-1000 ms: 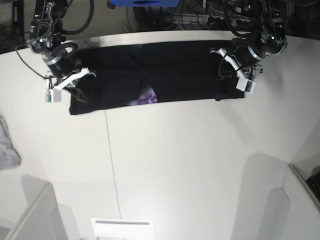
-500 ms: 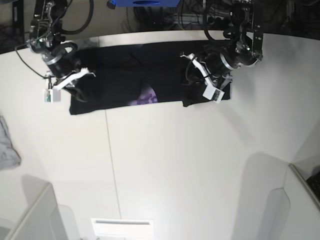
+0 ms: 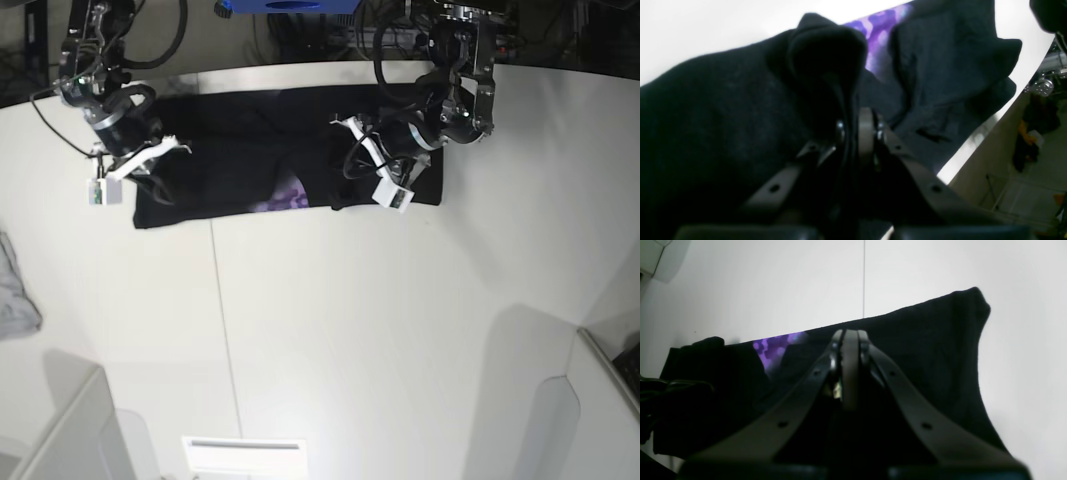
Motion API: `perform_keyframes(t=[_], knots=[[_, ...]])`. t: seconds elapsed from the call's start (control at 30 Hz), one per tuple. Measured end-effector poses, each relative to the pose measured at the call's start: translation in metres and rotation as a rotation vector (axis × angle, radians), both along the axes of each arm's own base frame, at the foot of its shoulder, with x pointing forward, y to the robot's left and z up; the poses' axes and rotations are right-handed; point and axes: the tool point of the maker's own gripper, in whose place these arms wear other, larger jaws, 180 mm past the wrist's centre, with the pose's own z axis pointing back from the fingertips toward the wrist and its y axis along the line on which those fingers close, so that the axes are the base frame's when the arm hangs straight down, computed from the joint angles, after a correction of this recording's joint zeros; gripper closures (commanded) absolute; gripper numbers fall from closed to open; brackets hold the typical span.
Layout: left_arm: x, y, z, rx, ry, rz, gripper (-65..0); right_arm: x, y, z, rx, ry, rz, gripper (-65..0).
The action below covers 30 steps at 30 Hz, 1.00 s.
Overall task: Fold the T-shirt properly
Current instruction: 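Grasp the shirt's end with the left gripper and fold it toward the middle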
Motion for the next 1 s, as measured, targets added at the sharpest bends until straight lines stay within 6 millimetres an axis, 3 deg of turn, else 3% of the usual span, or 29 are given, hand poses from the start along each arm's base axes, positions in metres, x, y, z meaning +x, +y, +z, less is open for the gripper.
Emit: perform_keyframes(t=[0.27, 0.97, 1.0], knots=[[-0.008, -0.024, 0.003, -0.022, 0.0, -0.067, 0.0, 0.003, 0.0, 0.002, 0.0, -0.007, 0.0, 0.0], [-0.007, -0.022, -0.001, -0.017, 0.009, -0.065, 0.0, 0.003, 0.0, 0.002, -0.002, -0.01, 0.0, 0.0], [-0.007, -0.022, -0.001, -0.017, 0.008, -0.065, -3.0, 0.004, 0.0, 0.002, -0.002, -0.01, 0.0, 0.0]])
